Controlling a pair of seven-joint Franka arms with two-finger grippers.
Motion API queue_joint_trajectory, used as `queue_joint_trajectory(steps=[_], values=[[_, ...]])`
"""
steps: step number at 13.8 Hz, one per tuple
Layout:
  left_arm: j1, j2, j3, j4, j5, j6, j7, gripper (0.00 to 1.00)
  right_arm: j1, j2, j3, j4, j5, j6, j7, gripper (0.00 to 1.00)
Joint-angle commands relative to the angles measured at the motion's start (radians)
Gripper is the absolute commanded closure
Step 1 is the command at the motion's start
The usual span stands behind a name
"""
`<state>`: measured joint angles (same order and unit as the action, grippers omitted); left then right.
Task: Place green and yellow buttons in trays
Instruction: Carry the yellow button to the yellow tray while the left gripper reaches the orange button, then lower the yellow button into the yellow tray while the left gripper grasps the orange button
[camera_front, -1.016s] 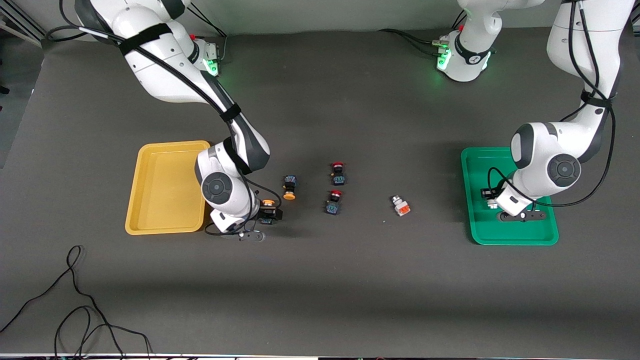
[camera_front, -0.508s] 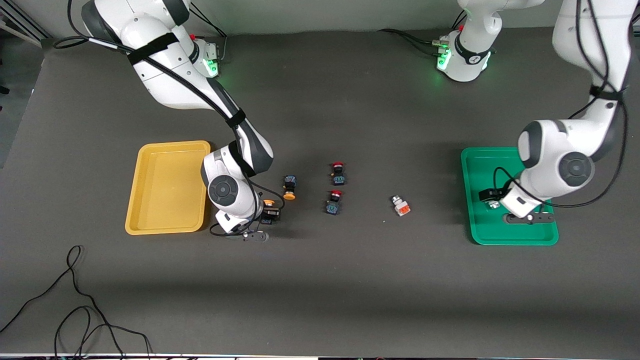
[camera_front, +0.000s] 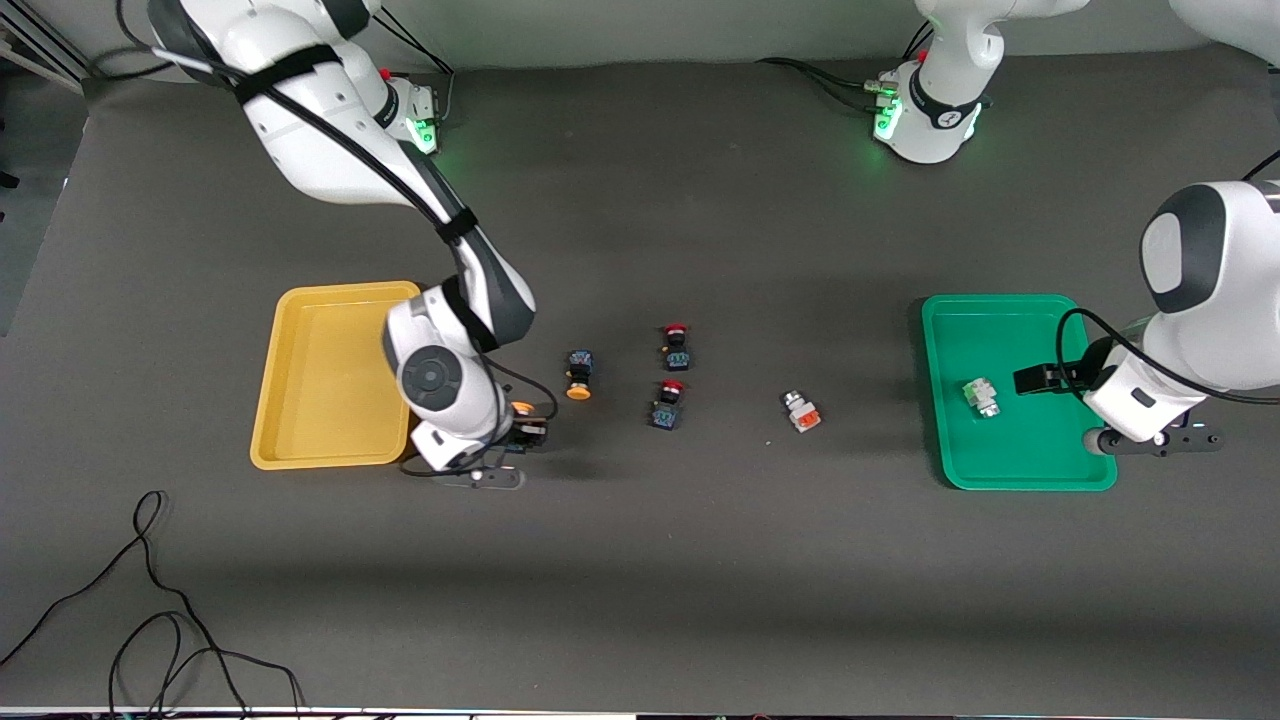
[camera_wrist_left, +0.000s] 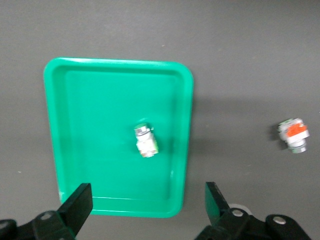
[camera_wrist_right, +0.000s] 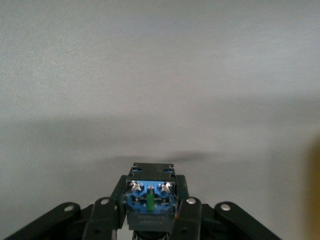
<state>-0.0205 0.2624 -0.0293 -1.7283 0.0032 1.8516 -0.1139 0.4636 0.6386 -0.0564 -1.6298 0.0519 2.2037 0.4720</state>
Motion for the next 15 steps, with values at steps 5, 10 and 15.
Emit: queue_joint_trajectory(steps=[5, 10, 15], values=[[-0.301, 0.055, 0.005, 0.013, -0.032, 0.058, -0.396, 0.0, -0.034, -0.305, -0.196, -0.157, -0.004, -0.276, -0.413, 1.0], [-0.397, 0.136, 0.005, 0.007, -0.051, 0.162, -0.637, 0.0, -0.034, -0.356, -0.302, -0.417, -0.001, -0.011, -0.578, 1.0], [-0.395, 0.28, 0.006, -0.036, -0.045, 0.34, -0.731, 0.0, -0.03, -0.291, -0.301, -0.601, 0.062, 0.31, -0.59, 1.0]])
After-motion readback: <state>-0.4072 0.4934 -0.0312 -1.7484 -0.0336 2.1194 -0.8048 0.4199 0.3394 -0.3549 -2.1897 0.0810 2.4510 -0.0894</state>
